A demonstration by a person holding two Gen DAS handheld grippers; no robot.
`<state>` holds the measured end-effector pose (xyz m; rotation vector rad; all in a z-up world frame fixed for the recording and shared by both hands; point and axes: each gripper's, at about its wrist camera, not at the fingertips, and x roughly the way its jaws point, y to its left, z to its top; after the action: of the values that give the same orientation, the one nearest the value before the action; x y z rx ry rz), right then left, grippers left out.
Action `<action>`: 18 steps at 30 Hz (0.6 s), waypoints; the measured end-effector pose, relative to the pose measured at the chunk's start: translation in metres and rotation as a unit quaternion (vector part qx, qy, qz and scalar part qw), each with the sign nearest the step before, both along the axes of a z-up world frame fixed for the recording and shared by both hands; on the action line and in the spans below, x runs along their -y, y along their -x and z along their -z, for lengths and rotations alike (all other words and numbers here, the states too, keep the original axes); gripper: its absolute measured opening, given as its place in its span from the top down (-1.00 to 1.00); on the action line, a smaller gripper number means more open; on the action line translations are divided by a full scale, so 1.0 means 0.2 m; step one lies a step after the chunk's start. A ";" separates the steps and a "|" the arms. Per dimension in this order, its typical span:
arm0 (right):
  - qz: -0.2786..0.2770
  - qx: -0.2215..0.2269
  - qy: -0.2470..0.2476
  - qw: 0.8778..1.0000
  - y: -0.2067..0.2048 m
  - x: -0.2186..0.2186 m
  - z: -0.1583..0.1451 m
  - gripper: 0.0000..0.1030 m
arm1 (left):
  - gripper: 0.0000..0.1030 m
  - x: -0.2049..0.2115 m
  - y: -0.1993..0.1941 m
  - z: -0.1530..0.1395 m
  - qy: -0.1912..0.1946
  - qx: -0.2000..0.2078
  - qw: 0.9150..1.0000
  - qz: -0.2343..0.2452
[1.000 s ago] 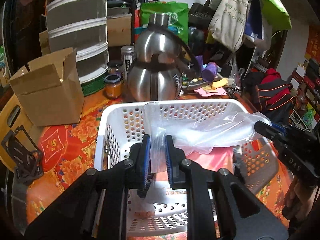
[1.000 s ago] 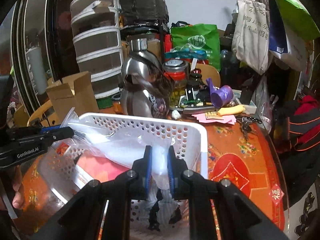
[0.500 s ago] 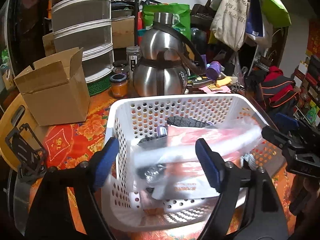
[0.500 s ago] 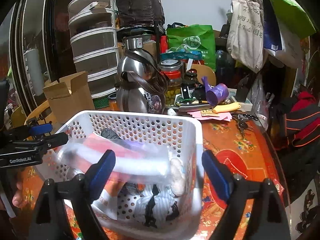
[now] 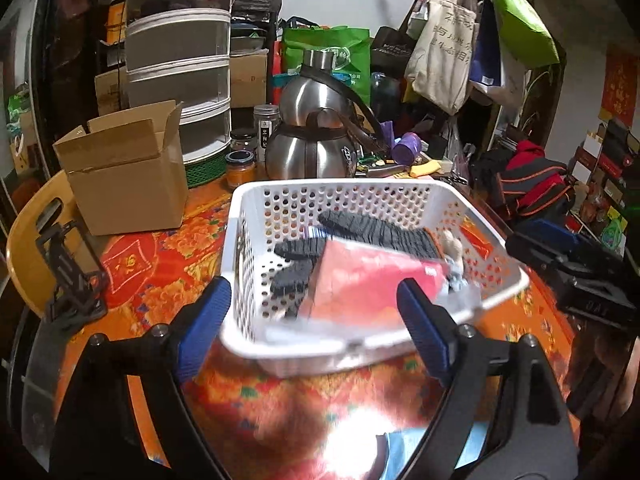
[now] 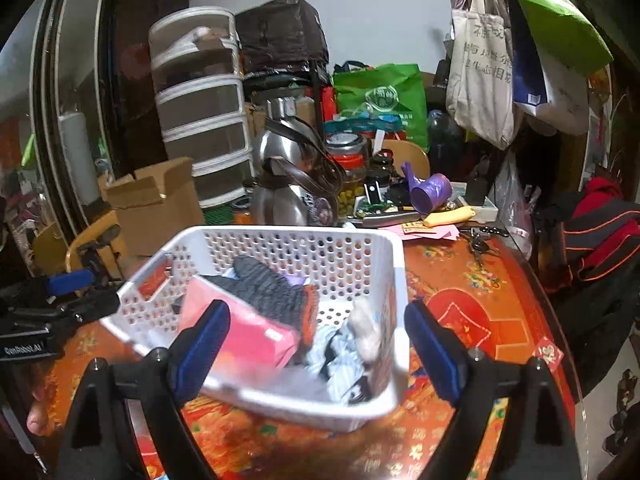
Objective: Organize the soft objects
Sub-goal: 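Move both tools to the light blue package on the table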
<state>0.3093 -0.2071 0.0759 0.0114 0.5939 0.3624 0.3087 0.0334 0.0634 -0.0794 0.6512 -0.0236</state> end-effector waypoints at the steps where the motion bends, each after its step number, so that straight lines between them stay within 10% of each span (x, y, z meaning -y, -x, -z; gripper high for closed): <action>1: -0.001 0.002 0.001 1.000 0.03 0.00 -0.01 -0.73 | -0.62 0.01 0.05 0.01 -0.004 0.002 1.000 0.001; 12: 0.004 0.005 0.019 1.000 0.54 0.06 0.14 -0.73 | -0.66 0.07 0.62 0.30 0.002 -0.006 1.000 0.012; 18: -0.012 -0.068 -0.024 0.997 0.81 0.15 0.39 -0.73 | -0.66 0.14 0.75 0.50 0.000 -0.042 0.998 0.035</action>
<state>0.1464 -0.2366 -0.0027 0.0756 0.7196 0.4014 0.1586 0.0045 -0.0358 -0.0587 0.7385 -0.0878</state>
